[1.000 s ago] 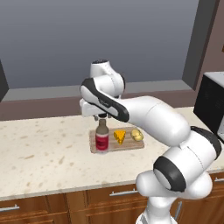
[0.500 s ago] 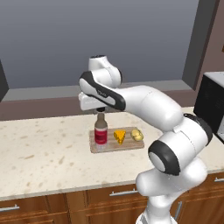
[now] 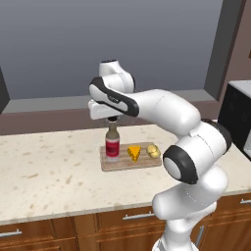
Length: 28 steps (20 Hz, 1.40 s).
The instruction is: Retrieve the reheated potato from the microwave, then place the potato, cheese, and condiment on the cutting board.
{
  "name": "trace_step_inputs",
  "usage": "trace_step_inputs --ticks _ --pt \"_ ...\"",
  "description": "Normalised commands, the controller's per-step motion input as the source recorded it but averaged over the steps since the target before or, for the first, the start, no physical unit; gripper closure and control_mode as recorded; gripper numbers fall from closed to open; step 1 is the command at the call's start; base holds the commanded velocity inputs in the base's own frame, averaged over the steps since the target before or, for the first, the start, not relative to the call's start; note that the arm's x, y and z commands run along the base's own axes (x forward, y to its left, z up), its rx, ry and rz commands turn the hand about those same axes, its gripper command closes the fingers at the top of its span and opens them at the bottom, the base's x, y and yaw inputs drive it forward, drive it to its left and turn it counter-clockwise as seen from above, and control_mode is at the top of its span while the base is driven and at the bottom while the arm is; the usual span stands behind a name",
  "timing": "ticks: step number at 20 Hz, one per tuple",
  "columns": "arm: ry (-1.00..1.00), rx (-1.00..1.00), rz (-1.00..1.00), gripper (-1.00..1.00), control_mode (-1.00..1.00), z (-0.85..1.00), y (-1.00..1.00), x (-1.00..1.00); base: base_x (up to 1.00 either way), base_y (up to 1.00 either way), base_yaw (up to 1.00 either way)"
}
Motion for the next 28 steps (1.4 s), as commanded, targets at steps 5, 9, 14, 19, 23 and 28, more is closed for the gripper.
trace_step_inputs --ticks 5,9,14,19,23,28 --pt "0.05 0.00 0.00 1.00 -1.00 -0.07 -0.06 0.33 0.00 0.00 0.00" --pt "0.08 0.00 0.00 1.00 -1.00 -0.14 -0.06 0.16 0.00 0.00 0.00" --pt "0.01 0.00 0.00 1.00 -1.00 -0.12 -0.09 0.19 0.00 0.00 0.00" --pt "0.00 0.00 0.00 1.00 -1.00 -0.08 -0.07 0.06 0.00 0.00 0.00" --pt "0.00 0.00 0.00 1.00 -1.00 -0.11 -0.01 0.04 0.00 0.00 0.00" --pt "-0.01 0.00 0.00 1.00 -1.00 -0.04 0.00 0.14 0.00 0.00 0.00"
